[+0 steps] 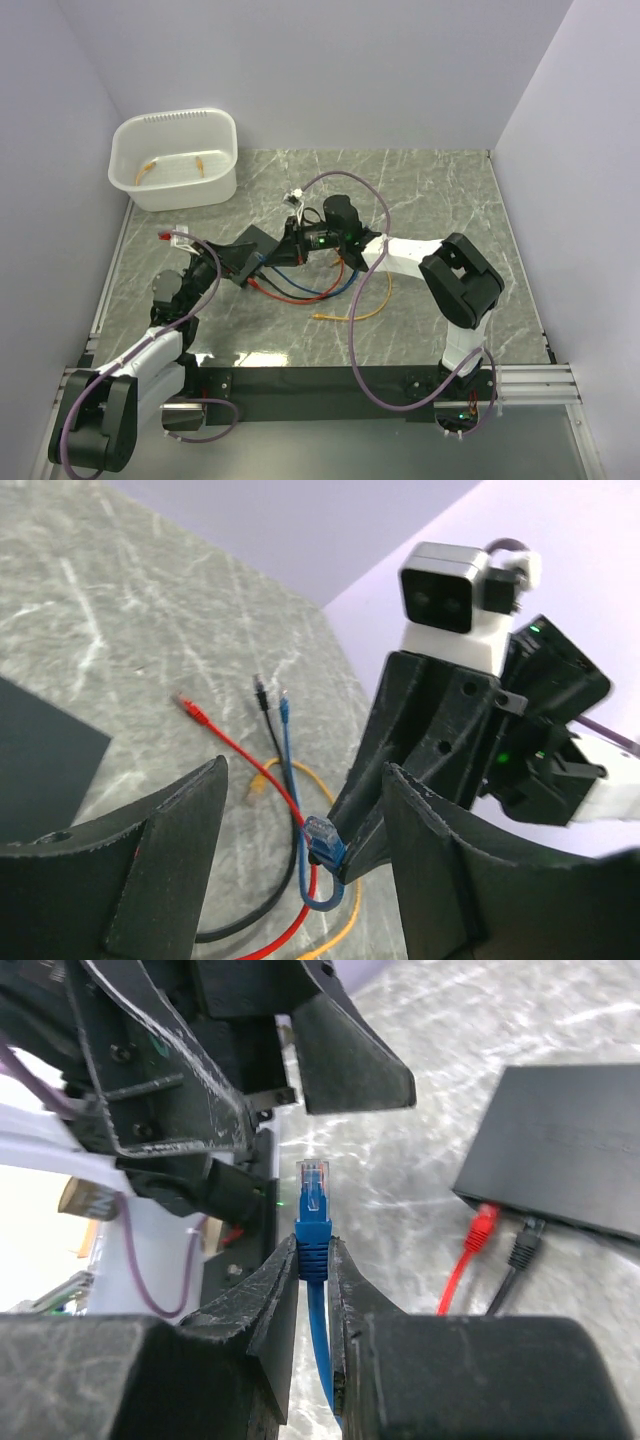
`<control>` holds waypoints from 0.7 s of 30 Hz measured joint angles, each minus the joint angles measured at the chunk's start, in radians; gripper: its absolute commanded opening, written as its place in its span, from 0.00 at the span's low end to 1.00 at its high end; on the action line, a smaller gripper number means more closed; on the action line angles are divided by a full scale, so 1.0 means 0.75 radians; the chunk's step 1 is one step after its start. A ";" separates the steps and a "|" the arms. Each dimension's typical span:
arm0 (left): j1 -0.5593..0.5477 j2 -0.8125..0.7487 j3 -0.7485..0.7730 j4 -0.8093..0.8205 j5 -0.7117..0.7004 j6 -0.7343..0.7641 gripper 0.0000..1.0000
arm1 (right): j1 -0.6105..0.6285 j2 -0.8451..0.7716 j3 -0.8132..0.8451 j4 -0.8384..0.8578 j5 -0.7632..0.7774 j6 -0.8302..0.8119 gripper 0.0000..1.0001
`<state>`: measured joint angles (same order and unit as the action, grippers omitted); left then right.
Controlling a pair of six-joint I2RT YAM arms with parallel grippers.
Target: Insert the plug into the switch port
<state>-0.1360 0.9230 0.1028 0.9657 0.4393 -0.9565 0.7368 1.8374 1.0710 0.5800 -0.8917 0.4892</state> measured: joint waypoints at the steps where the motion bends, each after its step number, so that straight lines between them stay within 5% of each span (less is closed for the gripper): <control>1: 0.000 0.002 -0.004 0.025 0.014 -0.005 0.68 | -0.002 0.002 -0.001 0.022 -0.018 0.023 0.03; 11: 0.000 -0.001 -0.013 0.148 0.086 -0.025 0.68 | -0.014 0.001 -0.042 0.091 -0.041 0.067 0.01; 21: 0.000 -0.010 -0.028 0.172 0.086 -0.034 0.69 | 0.048 -0.119 -0.043 -0.169 0.189 -0.161 0.00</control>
<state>-0.1360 0.9157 0.0814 1.0950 0.5041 -0.9821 0.7731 1.7481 1.0389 0.4534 -0.7502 0.3687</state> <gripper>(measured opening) 0.690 0.209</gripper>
